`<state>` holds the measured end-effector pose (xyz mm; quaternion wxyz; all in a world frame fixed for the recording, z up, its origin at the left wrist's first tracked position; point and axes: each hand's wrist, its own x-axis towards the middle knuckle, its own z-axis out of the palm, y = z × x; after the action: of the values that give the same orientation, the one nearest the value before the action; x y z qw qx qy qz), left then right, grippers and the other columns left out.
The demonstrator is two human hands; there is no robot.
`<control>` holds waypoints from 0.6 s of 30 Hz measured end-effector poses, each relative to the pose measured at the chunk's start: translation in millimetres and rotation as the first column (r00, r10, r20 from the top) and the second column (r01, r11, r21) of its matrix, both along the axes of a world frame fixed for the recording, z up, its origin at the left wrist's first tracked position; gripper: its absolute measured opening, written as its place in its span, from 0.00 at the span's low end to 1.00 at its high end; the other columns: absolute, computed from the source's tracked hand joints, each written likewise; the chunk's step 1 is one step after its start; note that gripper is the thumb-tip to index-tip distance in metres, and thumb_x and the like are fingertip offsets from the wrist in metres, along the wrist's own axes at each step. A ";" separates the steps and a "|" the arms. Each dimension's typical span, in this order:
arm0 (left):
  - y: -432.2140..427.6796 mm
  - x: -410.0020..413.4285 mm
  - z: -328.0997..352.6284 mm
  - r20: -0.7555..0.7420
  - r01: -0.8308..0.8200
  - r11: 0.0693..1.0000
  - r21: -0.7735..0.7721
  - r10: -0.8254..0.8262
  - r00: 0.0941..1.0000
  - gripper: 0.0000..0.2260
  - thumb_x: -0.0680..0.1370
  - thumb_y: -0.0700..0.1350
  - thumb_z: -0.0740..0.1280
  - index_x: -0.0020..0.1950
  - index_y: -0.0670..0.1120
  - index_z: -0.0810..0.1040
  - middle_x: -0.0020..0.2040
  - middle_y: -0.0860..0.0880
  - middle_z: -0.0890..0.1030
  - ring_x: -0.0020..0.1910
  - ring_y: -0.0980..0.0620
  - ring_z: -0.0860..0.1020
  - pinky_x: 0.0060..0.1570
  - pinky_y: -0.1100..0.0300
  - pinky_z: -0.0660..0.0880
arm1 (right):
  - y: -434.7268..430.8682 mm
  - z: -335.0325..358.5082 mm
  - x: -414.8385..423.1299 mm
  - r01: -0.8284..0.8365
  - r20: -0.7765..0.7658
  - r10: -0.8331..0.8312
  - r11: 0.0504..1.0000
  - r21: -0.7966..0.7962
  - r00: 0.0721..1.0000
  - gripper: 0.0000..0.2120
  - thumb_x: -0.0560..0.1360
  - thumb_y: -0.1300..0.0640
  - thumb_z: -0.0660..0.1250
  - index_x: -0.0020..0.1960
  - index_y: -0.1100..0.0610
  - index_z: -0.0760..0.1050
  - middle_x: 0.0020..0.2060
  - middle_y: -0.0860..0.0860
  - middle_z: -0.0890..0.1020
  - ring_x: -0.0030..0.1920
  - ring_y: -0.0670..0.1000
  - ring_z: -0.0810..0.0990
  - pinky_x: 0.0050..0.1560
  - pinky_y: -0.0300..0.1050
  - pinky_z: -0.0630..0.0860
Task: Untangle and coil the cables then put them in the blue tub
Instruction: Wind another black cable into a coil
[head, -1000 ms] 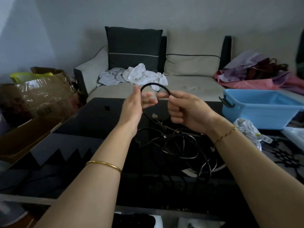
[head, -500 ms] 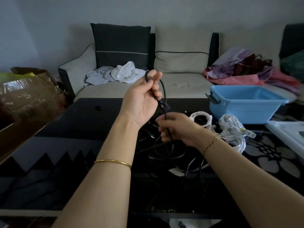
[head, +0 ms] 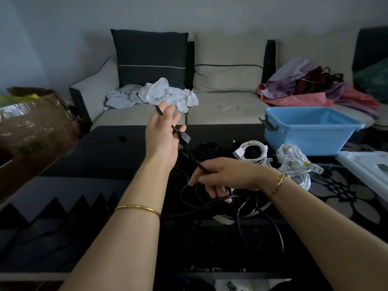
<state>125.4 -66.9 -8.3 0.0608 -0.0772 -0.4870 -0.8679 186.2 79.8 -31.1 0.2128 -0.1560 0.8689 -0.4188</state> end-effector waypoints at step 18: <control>-18.3 28.8 1.3 0.063 0.340 0.493 -0.801 -0.496 0.866 0.17 0.83 0.51 0.55 0.59 0.42 0.78 0.19 0.51 0.66 0.20 0.55 0.63 0.26 0.67 0.67 | 16.4 14.4 -28.2 0.484 -0.371 -0.677 0.724 -0.491 0.636 0.04 0.73 0.60 0.70 0.43 0.60 0.77 0.21 0.46 0.74 0.22 0.48 0.73 0.33 0.49 0.78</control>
<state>154.2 -85.2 -7.0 -0.1499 -0.2881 -0.7771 -0.5391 158.0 96.2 -16.7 -0.2137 -0.0061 0.8065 -0.5512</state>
